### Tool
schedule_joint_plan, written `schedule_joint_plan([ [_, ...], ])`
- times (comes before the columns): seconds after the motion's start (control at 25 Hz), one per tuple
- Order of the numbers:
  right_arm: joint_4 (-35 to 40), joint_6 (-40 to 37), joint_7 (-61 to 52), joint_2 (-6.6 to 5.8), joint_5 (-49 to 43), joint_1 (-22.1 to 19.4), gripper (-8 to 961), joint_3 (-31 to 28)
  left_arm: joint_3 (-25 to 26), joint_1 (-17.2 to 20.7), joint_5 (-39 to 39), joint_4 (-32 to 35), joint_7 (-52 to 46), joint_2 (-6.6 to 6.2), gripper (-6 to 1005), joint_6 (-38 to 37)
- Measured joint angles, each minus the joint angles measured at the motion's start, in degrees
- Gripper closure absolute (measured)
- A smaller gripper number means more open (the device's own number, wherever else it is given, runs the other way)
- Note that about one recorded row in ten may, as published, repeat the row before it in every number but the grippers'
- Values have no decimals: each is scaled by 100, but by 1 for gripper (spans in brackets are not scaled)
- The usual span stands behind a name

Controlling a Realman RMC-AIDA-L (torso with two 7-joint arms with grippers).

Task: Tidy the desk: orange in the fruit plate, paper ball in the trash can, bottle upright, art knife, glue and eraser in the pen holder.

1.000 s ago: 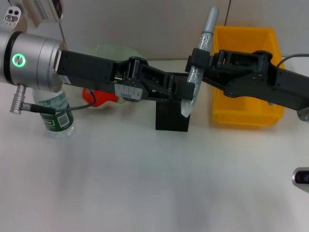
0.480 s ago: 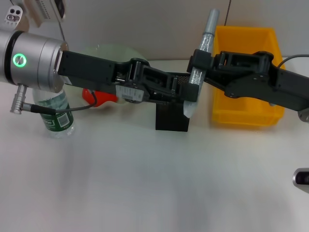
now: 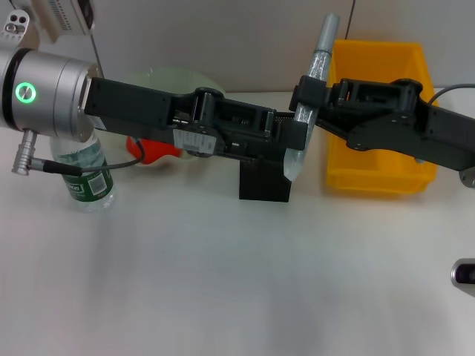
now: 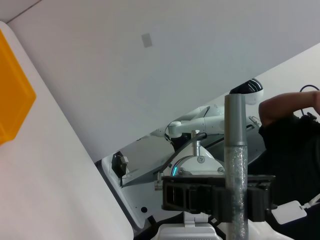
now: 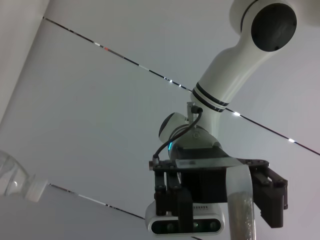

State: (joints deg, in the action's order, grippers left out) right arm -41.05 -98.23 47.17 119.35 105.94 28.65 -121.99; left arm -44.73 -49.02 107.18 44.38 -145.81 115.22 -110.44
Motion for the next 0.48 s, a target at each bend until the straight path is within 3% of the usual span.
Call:
schedule_joint_plan([
  [0.12,0,1,-1,0,-1,0,812,0,-7,4,-4,7,0,0,406,0],
  [0.48,165,-72,-95,-4,158,-17,814,-58,76,96,-51,35,364,-3,404,-29],
])
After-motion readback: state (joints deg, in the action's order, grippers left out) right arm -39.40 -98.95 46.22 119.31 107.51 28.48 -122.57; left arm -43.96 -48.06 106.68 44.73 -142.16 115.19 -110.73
